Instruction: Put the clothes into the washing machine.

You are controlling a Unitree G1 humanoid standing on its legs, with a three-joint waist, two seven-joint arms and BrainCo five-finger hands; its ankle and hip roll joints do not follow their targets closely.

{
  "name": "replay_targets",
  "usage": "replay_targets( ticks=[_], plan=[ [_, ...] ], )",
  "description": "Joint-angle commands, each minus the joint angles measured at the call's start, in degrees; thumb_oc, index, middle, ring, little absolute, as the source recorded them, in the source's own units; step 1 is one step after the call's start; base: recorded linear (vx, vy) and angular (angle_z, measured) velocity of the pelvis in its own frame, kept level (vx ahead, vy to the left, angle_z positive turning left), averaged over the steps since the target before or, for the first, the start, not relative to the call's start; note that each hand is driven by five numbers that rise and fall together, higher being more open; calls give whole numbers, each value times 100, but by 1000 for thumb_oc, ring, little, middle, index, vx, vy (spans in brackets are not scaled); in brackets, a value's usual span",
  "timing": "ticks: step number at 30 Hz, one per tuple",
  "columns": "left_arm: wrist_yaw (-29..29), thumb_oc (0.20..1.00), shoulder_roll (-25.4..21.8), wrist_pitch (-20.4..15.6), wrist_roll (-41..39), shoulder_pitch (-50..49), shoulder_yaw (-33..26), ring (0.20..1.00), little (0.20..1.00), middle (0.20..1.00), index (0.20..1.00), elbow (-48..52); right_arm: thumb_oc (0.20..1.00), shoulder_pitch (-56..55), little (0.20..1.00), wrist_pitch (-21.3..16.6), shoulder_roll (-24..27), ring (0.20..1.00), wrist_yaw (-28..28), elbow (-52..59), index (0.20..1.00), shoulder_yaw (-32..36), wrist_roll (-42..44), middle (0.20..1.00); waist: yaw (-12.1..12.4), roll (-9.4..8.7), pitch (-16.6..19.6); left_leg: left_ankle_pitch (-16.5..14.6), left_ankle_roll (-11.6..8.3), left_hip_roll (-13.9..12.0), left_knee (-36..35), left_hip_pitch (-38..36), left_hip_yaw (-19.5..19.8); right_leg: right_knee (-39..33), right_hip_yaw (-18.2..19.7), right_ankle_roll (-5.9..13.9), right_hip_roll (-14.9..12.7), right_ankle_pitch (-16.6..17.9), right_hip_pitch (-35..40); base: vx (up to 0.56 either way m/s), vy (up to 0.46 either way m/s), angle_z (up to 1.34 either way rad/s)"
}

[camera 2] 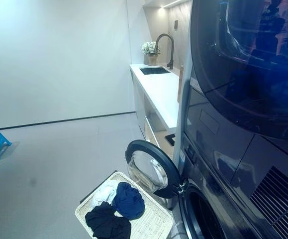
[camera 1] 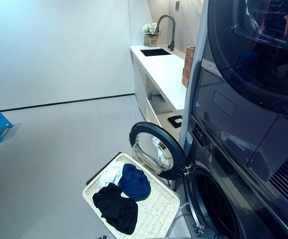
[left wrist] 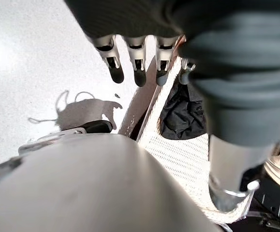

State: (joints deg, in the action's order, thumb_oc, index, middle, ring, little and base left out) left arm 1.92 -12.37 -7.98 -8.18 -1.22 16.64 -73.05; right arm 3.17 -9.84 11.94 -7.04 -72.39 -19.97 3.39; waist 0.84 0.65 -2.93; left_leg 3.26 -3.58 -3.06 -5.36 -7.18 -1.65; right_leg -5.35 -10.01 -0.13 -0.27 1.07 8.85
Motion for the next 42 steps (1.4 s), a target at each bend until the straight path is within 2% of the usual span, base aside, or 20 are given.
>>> replay_targets(
  ticks=[1, 5, 7, 14, 16, 18, 22, 24, 28, 34, 38, 42],
  plan=[
    [-245, 1000, 381, -92, -44, 529, -117, 1000, 1000, 1000, 1000, -396, 1000, 256, 1000, -110, -223, 1000, 4, -201, 1000, -154, -138, 1000, 16, -227, -235, -564, 420, 608, 36, -172, -250, 35, 132, 426, -117, 68, -73, 0, 0, 0],
    [-733, 1000, 324, -367, 760, 568, 79, 1000, 1000, 1000, 1000, -281, 1000, 291, 1000, -115, -201, 1000, 16, -173, 1000, -191, -99, 1000, 1, -203, -289, -549, 432, 629, 36, -173, -262, 70, 178, 421, -124, 58, -105, 0, 8, 0],
    [-885, 1000, 300, -463, 869, 588, 165, 1000, 1000, 1000, 1000, -237, 1000, 304, 1000, -110, -175, 1000, 4, -165, 1000, -209, -104, 1000, -10, -191, -314, -558, 443, 639, 56, -179, -271, 95, 202, 417, -128, 48, -111, 3, 20, -1],
    [-1172, 1000, 230, -444, 908, 629, 217, 1000, 1000, 1000, 1000, -137, 1000, 295, 1000, -91, -116, 1000, -19, -181, 1000, -228, -154, 1000, -34, -191, -385, -622, 483, 672, 179, -185, -272, 216, 266, 398, -143, -25, -108, 33, 43, -7],
    [-1333, 1000, 175, -588, 1090, 642, 223, 1000, 1000, 1000, 1000, -94, 1000, 281, 1000, -102, -78, 1000, -31, -173, 1000, -216, -160, 1000, -40, -194, -414, -637, 491, 677, 211, -176, -271, 249, 287, 396, -147, -40, -120, 31, 41, -3],
    [-1787, 1000, 87, -822, 1320, 661, 263, 1000, 1000, 1000, 1000, 4, 1000, 284, 1000, -89, -15, 1000, -57, -138, 1000, -213, -187, 1000, -49, -189, -450, -643, 496, 673, 212, -167, -284, 277, 299, 397, -149, -54, -143, 24, 52, -3],
    [-2300, 1000, -99, -808, 1477, 727, 281, 1000, 1000, 1000, 1000, 150, 1000, 319, 1000, -86, 103, 1000, -105, -66, 1000, -238, -165, 1000, -58, -179, -524, -621, 490, 666, 215, -120, -306, 311, 317, 402, -150, -53, -205, 6, 54, -1],
    [-2749, 1000, -268, -781, 1660, 857, 350, 1000, 1000, 1000, 1000, 208, 1000, 406, 1000, -93, 208, 1000, -156, -3, 1000, -280, -96, 1000, -68, -176, -614, -600, 491, 649, 231, -21, -356, 335, 346, 408, -159, -33, -322, -5, 63, -2],
    [-3093, 1000, -388, -891, 1374, 1017, 330, 1000, 1000, 1000, 1000, 332, 1000, 506, 1000, -95, 316, 1000, -173, 121, 1000, -327, 1, 1000, -97, -152, -732, -534, 492, 630, 194, 115, -416, 334, 399, 418, -159, 23, -498, -20, 61, -3],
    [-3583, 1000, -626, -895, 1303, 1546, 235, 1000, 1000, 1000, 1000, 584, 1000, 902, 1000, -313, 418, 1000, -115, 321, 1000, -443, 203, 1000, -95, -158, -1253, -373, 491, 599, 154, 600, -474, 296, 565, 434, -158, 212, -1025, -117, 24, -14],
    [-3929, 1000, -807, -729, 1534, 2019, 290, 1000, 1000, 1000, 1000, 793, 1000, 1377, 1000, -282, 428, 1000, 159, 407, 1000, -589, 437, 1000, -100, -192, -1670, -234, 481, 608, 178, 1055, -561, 257, 702, 417, -129, 396, -1496, -153, 18, -5],
    [-4079, 1000, -1025, -586, 1548, 2397, 395, 1000, 1000, 1000, 1000, 814, 1000, 1756, 1000, -287, 484, 1000, 200, 409, 1000, -617, 644, 1000, -131, -171, -1939, -167, 453, 639, 270, 1342, -565, 238, 774, 398, -118, 491, -1739, -68, 44, -14]
  ],
)
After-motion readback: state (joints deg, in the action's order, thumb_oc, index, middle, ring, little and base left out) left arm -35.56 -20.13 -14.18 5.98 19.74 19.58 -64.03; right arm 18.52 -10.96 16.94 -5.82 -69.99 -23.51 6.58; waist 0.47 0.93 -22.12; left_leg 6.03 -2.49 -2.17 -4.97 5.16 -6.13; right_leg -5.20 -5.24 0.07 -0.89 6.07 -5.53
